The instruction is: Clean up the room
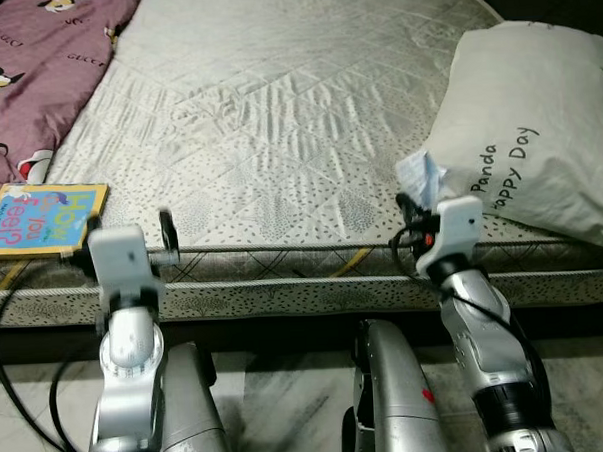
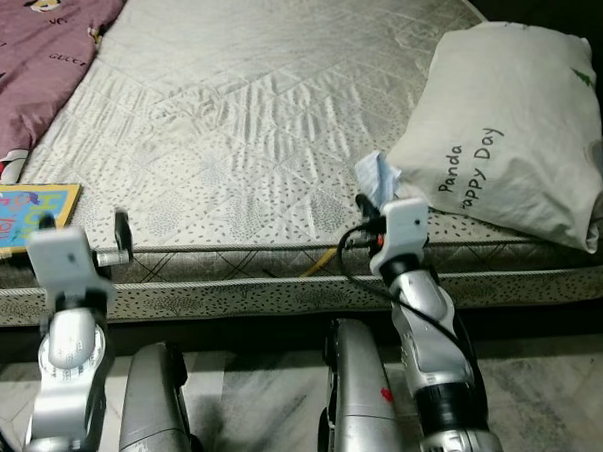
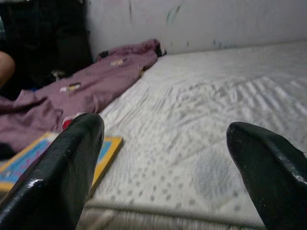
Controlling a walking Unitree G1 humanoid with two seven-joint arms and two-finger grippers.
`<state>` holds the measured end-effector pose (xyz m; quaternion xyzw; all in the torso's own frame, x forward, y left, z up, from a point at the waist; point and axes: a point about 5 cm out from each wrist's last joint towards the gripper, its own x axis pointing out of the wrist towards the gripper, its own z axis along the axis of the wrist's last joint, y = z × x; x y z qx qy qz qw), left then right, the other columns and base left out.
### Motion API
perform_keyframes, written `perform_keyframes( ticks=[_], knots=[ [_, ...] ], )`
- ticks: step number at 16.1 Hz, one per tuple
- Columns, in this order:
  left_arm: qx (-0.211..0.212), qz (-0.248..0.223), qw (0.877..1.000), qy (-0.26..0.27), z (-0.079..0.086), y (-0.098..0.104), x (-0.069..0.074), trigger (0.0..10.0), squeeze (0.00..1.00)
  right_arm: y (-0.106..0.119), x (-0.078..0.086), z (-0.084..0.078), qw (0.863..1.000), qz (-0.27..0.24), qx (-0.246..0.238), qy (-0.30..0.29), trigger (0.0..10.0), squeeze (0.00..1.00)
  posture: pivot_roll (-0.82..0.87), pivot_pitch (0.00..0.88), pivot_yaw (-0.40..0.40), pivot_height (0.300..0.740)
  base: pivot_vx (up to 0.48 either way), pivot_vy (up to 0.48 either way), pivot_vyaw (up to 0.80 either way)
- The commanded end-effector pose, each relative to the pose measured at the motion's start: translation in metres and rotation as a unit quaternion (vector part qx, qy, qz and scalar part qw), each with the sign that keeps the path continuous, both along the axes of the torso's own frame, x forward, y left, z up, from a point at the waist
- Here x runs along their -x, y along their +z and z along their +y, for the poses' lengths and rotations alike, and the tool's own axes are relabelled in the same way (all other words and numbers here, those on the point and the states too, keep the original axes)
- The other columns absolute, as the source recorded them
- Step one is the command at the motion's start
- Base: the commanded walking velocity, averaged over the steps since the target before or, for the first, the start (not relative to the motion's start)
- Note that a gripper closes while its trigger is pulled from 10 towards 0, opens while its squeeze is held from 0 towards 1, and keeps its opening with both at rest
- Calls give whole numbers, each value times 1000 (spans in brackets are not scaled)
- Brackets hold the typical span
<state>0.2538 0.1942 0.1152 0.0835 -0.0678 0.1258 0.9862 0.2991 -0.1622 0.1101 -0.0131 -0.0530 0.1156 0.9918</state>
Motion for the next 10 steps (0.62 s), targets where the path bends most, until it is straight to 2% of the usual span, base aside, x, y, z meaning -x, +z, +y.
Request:
perform_keyframes(
  ticks=[1, 2, 4, 8, 10],
  knots=[
    [-1, -2, 1000, 0, 2, 0, 1, 10000, 0, 6, 2, 3, 1000, -8, 6, 14, 10000, 0, 5, 0, -43, 496, 0, 0, 0],
    [0, -3, 1000, -13, 1, 0, 4, 10000, 0, 3, 4, 4, 1000, 0, 10, 23, 10000, 0, 11, 0, -44, 496, 0, 0, 0],
    [-3, 6, 1000, -20, 2, -5, 11, 10000, 0, -7, 13, 1, 998, 8, 49, 36, 10000, 0, 18, 0, -47, 496, 0, 0, 0],
    [-13, 12, 1000, -6, 14, -6, 24, 10000, 0, -13, 36, -23, 997, 47, 57, 22, 10000, 0, 17, 0, -50, 496, 0, 0, 0],
    [-11, 17, 1000, -10, 9, -8, 28, 10000, 0, -5, 33, -14, 998, 37, 38, 24, 10000, 0, 16, 0, -46, 496, 0, 0, 0]
  ],
)
